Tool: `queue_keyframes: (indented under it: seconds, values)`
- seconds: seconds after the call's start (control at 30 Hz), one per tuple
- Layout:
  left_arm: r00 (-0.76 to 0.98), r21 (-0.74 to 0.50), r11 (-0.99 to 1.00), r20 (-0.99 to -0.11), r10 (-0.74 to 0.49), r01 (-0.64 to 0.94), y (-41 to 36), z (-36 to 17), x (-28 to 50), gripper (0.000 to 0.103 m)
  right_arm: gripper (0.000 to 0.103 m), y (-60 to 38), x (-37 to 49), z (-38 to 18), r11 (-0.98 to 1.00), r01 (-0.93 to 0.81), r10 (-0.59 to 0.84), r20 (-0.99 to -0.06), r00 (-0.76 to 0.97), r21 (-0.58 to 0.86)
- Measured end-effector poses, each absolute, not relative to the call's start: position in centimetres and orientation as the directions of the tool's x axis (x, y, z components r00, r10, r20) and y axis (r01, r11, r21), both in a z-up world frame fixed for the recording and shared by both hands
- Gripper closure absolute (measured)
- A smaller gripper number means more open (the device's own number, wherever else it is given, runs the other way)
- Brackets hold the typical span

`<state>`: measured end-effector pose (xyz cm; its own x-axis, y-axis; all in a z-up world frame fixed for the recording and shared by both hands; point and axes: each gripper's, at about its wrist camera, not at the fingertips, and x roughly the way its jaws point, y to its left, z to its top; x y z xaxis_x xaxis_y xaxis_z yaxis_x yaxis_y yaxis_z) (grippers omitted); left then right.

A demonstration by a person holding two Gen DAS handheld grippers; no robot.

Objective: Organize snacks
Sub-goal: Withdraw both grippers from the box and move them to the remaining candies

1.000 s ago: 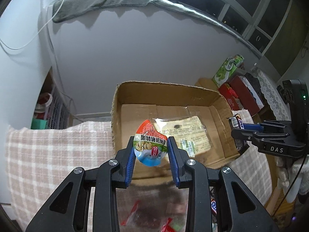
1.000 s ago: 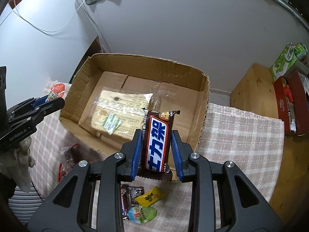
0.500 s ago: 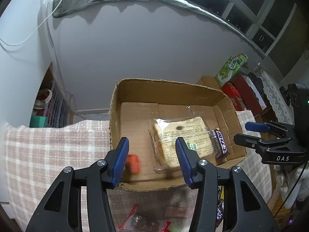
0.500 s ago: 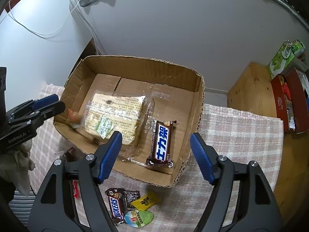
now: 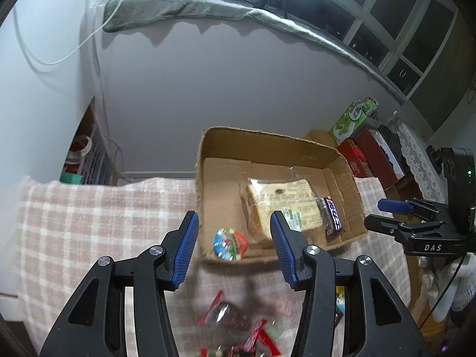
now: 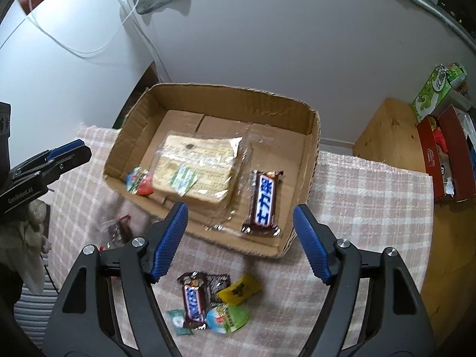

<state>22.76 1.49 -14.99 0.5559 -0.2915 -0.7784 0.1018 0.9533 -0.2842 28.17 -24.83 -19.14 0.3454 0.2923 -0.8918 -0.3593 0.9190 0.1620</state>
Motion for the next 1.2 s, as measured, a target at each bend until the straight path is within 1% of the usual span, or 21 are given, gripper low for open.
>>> queue_keyframes:
  seconds: [0.43,0.63,0.83,0.97,1.13,1.2]
  values:
    - [0.546,-0.311,0.949,-0.788,-0.284,0.046,4.4,-15.6,16.0,0.054,0.027,-25.1,22.1,-19.1,0.904,-0.381,0.325,-0.892,0.313,0.195]
    - [0.520,-0.320,0.946,-0.802,-0.293,0.040,4.0,-16.5,12.6,0.054,0.027,-25.8,19.5,-20.2,0.905,-0.377,0.316,-0.906,0.282,0.199]
    - [0.485,-0.334,0.942,-0.819,-0.305,0.029,3.2,-18.3,10.1,0.054,0.027,-27.4,17.7,-21.9,0.917,-0.335,0.308,-0.918,0.249,0.217]
    - [0.464,-0.330,0.943,-0.829,-0.313,0.046,2.4,-19.1,9.2,0.054,0.027,-28.3,16.9,-22.9,0.924,-0.309,0.304,-0.924,0.233,0.226]
    - [0.446,-0.302,0.948,-0.838,-0.313,0.097,1.5,-19.5,8.8,0.054,0.028,-27.9,15.8,-24.0,0.919,-0.342,0.279,-0.936,0.214,0.196]
    - [0.443,-0.294,0.950,-0.841,-0.312,0.111,1.3,-19.7,8.7,0.054,0.031,-27.6,15.7,-24.5,0.916,-0.354,0.273,-0.940,0.203,0.190]
